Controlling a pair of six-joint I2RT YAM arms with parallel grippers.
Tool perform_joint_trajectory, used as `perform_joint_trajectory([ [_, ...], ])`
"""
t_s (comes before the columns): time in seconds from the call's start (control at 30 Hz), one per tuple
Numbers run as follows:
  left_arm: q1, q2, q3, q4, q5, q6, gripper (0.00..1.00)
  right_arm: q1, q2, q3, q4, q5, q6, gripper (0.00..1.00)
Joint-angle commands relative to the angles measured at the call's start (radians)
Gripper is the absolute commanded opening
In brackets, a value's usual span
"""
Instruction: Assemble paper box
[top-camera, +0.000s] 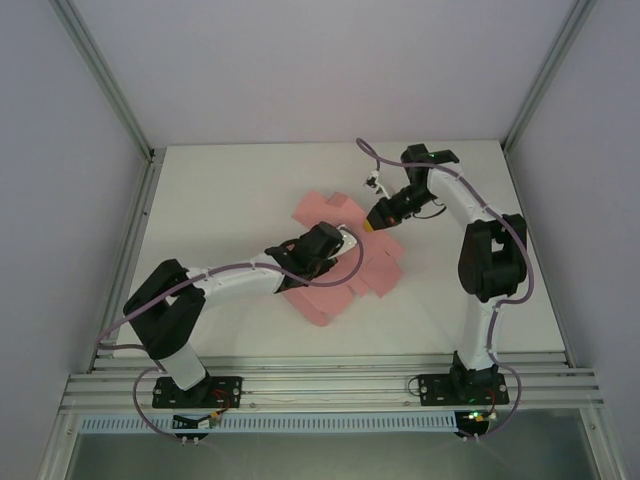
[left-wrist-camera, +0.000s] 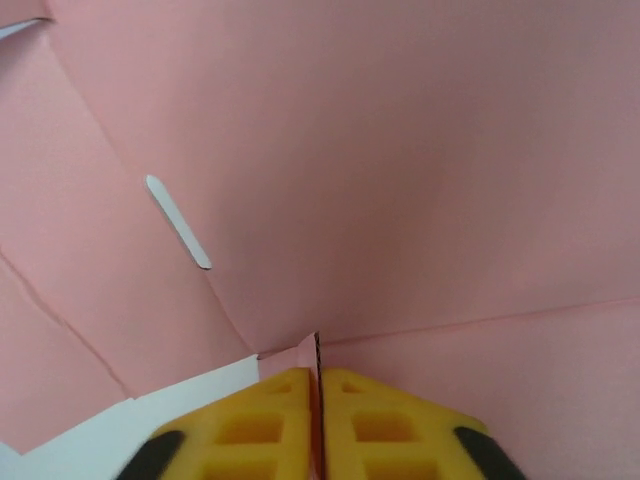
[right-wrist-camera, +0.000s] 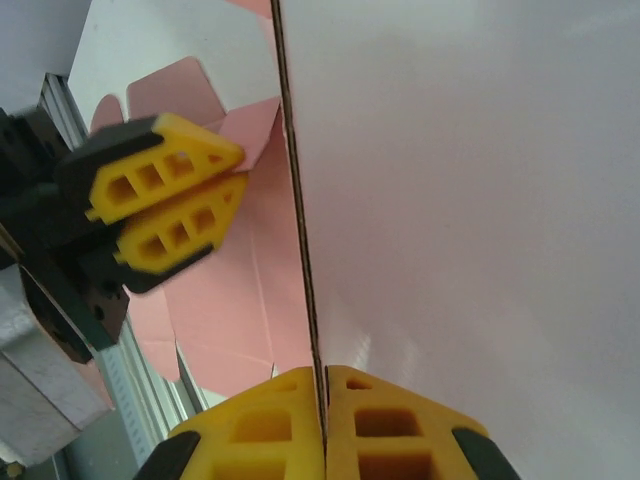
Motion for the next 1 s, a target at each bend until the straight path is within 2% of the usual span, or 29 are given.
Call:
perform_joint_trajectory([
  [0.0,-0.049,-0.061,-0.009,-0.004,0.090,-0.030,0.23,0.004,-0.057,0.008,0.090,-0.056,-0.017,0.00],
  [0.07,-0.048,-0.129,-0.042,0.009,0.120,-0.062,0.25,0.004,-0.060,0.009,0.082,-0.037,-0.043,0.00],
  [0.1,-0.045,-0.174,-0.061,0.016,0.144,-0.081,0.29,0.004,-0.062,0.010,0.080,-0.025,-0.062,0.00],
  [0.17,-0.029,-0.263,-0.099,0.020,0.209,-0.127,0.45,0.004,-0.062,0.008,0.076,0.003,-0.093,0.00],
  [0.23,0.005,-0.360,-0.134,0.031,0.264,-0.193,0.80,0.004,-0.066,0.002,0.073,0.019,-0.139,0.00],
  [0.27,0.025,-0.403,-0.151,0.032,0.295,-0.218,0.92,0.007,-0.071,-0.003,0.076,0.027,-0.162,0.00],
  [0.3,0.049,-0.449,-0.172,0.047,0.300,-0.253,1.00,0.012,-0.078,-0.012,0.090,0.054,-0.177,0.00],
  [0.47,0.207,-0.577,-0.228,0.093,0.172,-0.488,1.00,0.098,-0.117,-0.099,0.242,0.336,-0.220,0.00],
  [0.63,0.355,-0.511,-0.181,-0.038,0.043,-0.700,1.00,0.239,-0.131,-0.233,0.455,0.689,-0.308,0.00],
  [0.73,0.409,-0.464,-0.176,-0.086,0.037,-0.782,1.00,0.281,-0.140,-0.283,0.558,0.776,-0.325,0.00],
  [0.83,0.449,-0.457,-0.213,-0.058,0.072,-0.826,1.00,0.306,-0.169,-0.325,0.648,0.821,-0.338,0.00],
  [0.97,0.505,-0.453,-0.249,-0.035,0.080,-0.888,1.00,0.340,-0.217,-0.430,0.851,0.910,-0.438,0.00],
])
